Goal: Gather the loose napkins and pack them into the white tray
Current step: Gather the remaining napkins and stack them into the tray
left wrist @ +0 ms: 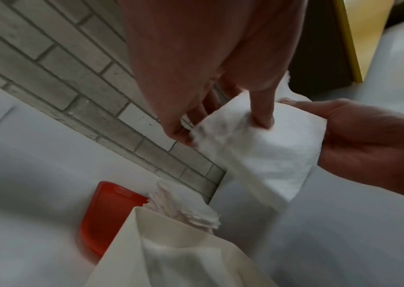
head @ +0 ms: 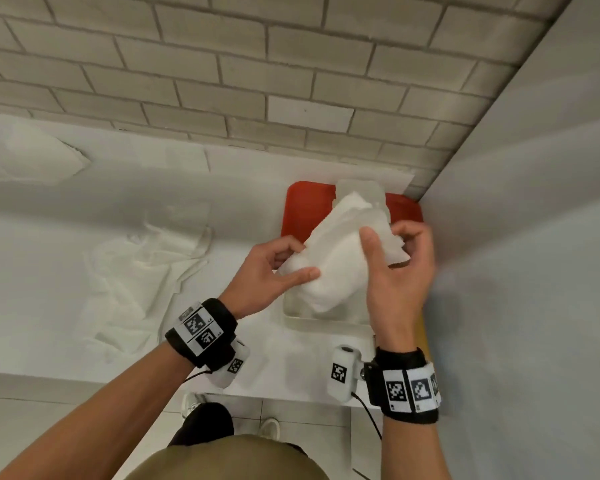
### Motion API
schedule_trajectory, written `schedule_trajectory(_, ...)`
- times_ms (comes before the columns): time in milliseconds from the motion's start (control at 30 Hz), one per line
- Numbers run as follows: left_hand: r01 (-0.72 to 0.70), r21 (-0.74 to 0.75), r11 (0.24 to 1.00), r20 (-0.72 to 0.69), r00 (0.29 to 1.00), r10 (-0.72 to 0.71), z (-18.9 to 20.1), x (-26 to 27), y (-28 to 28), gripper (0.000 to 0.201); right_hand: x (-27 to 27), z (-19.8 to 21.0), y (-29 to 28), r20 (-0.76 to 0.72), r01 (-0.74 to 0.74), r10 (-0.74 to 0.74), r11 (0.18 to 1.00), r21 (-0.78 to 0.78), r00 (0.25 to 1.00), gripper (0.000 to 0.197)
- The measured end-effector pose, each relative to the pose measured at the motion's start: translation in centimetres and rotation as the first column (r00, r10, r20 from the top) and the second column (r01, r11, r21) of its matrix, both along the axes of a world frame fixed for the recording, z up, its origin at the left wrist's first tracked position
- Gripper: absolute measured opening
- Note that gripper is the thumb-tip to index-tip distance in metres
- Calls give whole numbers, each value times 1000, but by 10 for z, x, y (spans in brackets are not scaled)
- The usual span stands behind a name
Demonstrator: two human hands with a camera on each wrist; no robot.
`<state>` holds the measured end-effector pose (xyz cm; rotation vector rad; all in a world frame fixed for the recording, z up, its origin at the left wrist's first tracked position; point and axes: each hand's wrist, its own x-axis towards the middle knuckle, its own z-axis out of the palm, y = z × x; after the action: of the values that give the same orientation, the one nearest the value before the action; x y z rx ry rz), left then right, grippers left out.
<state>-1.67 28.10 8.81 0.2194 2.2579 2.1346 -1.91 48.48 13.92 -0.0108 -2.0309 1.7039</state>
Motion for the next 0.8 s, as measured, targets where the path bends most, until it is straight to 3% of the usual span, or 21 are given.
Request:
schedule_trajectory(67, -15, -11, 1000, 30, 999, 15, -5, -4, 2, 21, 1, -14, 19, 28, 93, -91, 992, -88, 995, 27)
schedule_trajectory(133, -89, -10, 996, 41, 995, 90, -9, -8, 5, 20, 3, -33, 33, 94, 149, -142, 986, -78, 985, 31)
schedule_trajectory(200, -126, -38, 991, 48, 991, 128, -17, -13, 8, 24, 7, -54, 44, 182, 152, -153, 988, 21, 971, 37)
schedule_trajectory(267, -111, -197, 974, 24, 993, 118, -33, -18, 9, 32, 12, -79, 51, 285, 123, -178, 972, 199, 942, 41)
schedule_trajectory(333, -77, -464, 882, -11, 997, 81, -54, -23, 11, 40, 15, -104, 54, 337, 36, -215, 884, 466, 917, 44)
schedule_trajectory(400, -42, -673, 738, -26, 999, 33, -70, -24, 18, 43, 16, -125, 53, 338, -46, -249, 741, 670, 907, 49)
schedule_trajectory(500, -18, -826, 563, -79, 993, -85, -82, -27, 32, 45, 10, -145, 50, 331, -57, -363, 593, 803, 871, 50)
schedule_trajectory(567, -12, -856, 517, -97, 986, -137, -87, -29, 35, 45, 3, -150, 47, 327, -60, -411, 543, 838, 851, 50)
schedule_trajectory(633, -27, -824, 566, -124, 983, -132, -92, -29, 31, 43, -1, -150, 45, 344, -70, -430, 537, 841, 835, 53)
schedule_trajectory(733, -169, -703, 691, -261, 965, -30, -90, -29, 4, 36, -1, -137, 33, 298, 0, -450, 552, 834, 842, 55)
schedule_trajectory(800, -293, -661, 690, -327, 941, 86, -87, -33, -32, 25, -2, -122, 12, 236, 63, -388, 621, 782, 891, 48)
